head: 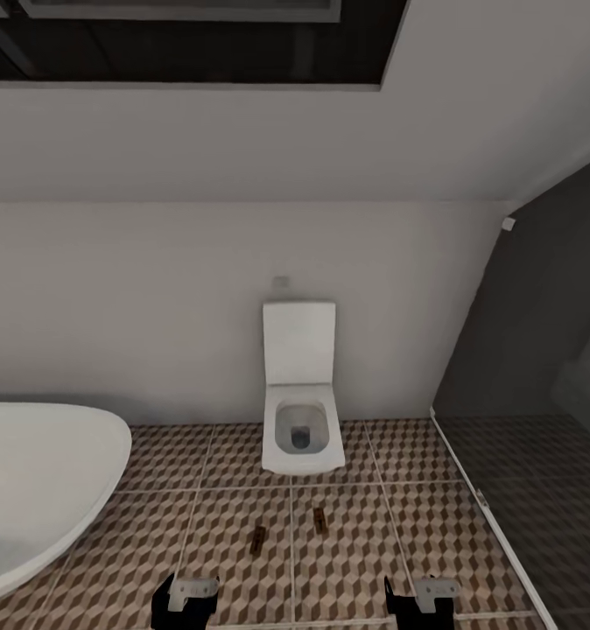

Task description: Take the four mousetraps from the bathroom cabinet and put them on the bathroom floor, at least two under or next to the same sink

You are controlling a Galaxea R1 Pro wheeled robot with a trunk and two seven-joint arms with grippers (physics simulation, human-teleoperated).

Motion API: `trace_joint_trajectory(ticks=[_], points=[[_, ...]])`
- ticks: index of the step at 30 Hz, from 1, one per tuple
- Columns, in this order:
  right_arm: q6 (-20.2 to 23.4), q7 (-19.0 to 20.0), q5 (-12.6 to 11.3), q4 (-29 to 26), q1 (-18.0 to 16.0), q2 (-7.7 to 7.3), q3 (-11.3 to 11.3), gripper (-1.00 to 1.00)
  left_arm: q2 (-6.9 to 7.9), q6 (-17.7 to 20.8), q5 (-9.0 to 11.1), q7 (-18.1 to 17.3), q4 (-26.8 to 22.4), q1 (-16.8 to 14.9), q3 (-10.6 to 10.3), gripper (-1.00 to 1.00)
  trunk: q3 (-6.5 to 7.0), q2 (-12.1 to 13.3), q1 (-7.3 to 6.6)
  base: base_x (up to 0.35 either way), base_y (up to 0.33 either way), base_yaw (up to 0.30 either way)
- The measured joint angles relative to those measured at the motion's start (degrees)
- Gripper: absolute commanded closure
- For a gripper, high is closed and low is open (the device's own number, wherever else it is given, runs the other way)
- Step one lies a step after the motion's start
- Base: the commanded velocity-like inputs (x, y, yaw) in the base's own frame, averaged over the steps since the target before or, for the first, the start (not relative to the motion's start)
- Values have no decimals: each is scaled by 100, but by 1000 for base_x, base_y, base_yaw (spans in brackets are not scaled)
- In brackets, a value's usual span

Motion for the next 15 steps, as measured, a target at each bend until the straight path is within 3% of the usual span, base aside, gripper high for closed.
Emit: trace_joint_trajectory(ticks=[15], points=[[0,3,0,3,0,3,5,-100,0,0,0,0,0,0,0,-100,141,0,0,0,0,0]])
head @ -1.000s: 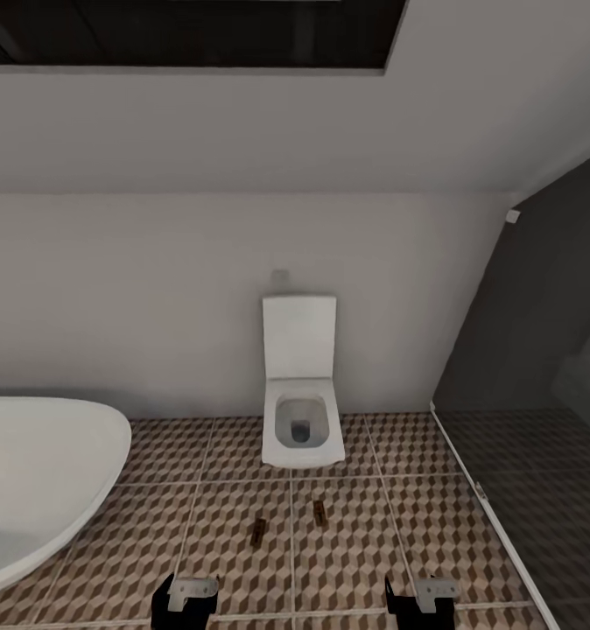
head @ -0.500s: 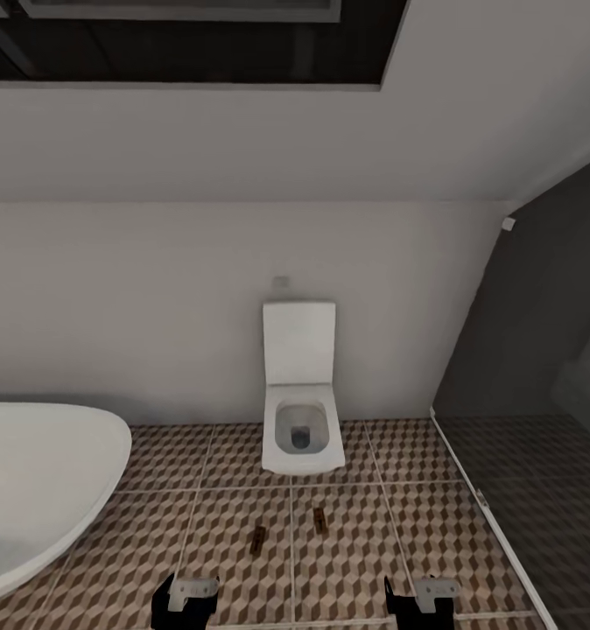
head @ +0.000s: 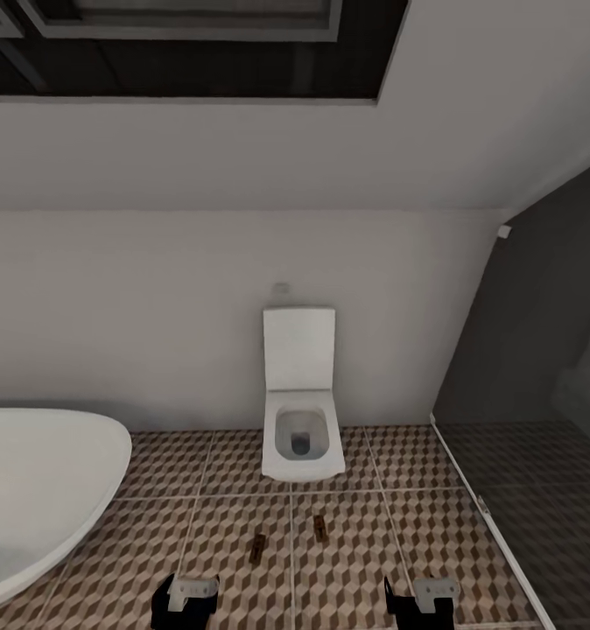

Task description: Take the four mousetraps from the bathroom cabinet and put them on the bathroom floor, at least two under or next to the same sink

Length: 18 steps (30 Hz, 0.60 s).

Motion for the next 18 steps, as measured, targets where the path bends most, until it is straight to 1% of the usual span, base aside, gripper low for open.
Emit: trace_joint_trajectory(ticks=[18], points=[[0,0,0,5,0,2,1,-100,0,0,0,0,0,0,1,-100,169,0,0,0,0,0]])
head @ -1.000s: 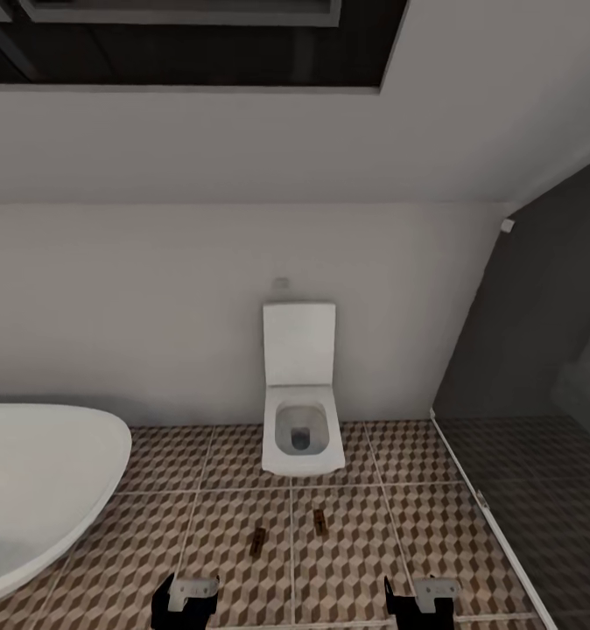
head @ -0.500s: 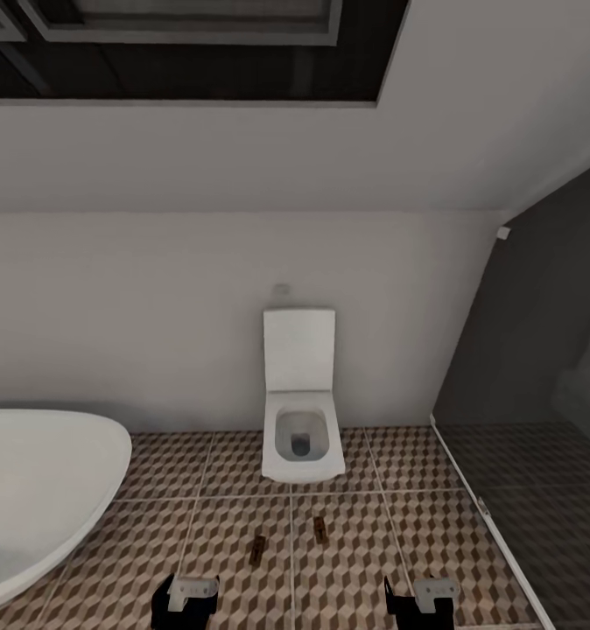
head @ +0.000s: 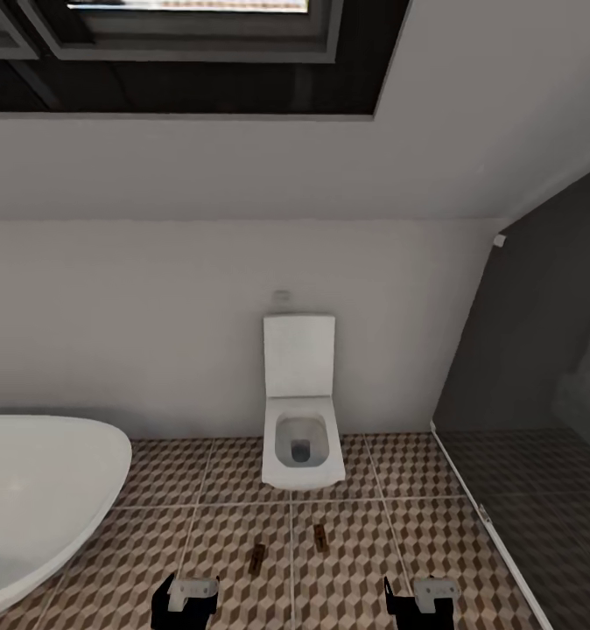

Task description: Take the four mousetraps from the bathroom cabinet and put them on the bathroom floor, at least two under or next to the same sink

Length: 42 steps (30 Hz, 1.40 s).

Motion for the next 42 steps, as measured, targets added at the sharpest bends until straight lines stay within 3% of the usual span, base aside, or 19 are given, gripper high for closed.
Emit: trace_joint_trajectory(ticks=[42], points=[[0,0,0,1,0,0,0,-100,-9,17,0,0,1,0,-2,-100,393,0,0,0,0,0]])
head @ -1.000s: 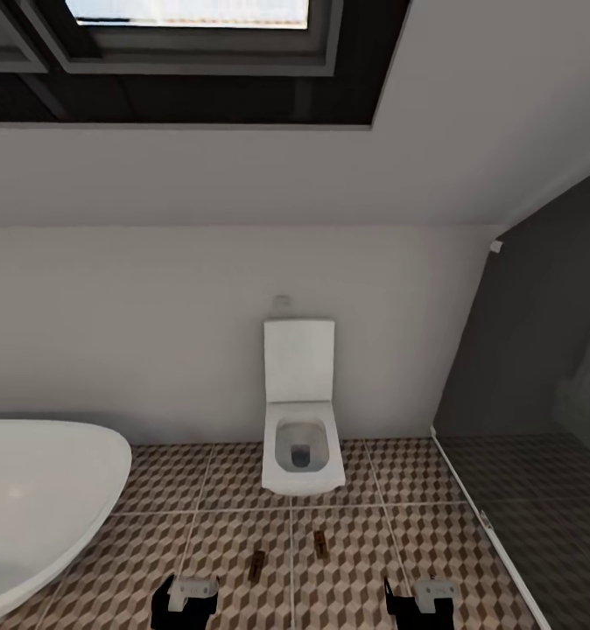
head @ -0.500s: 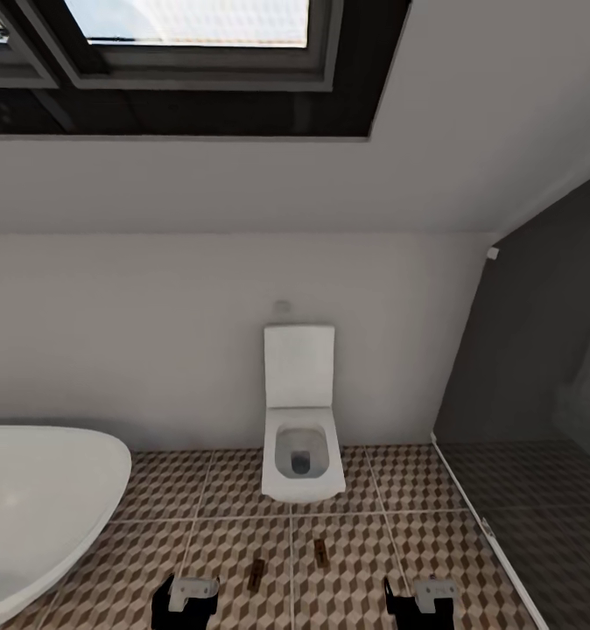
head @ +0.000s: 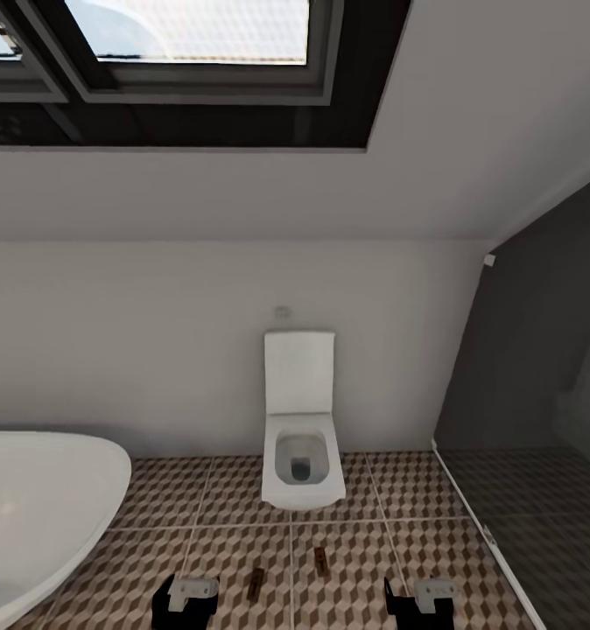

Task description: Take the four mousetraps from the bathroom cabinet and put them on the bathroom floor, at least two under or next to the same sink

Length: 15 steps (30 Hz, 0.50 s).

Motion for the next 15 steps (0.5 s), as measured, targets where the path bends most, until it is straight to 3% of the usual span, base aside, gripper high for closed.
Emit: trace_joint_trajectory(ticks=[15], points=[[-1,-3,0,0,-2,0,0,-100,0,3,0,0,6,-2,-1,-100,60,-4,1,0,0,0]])
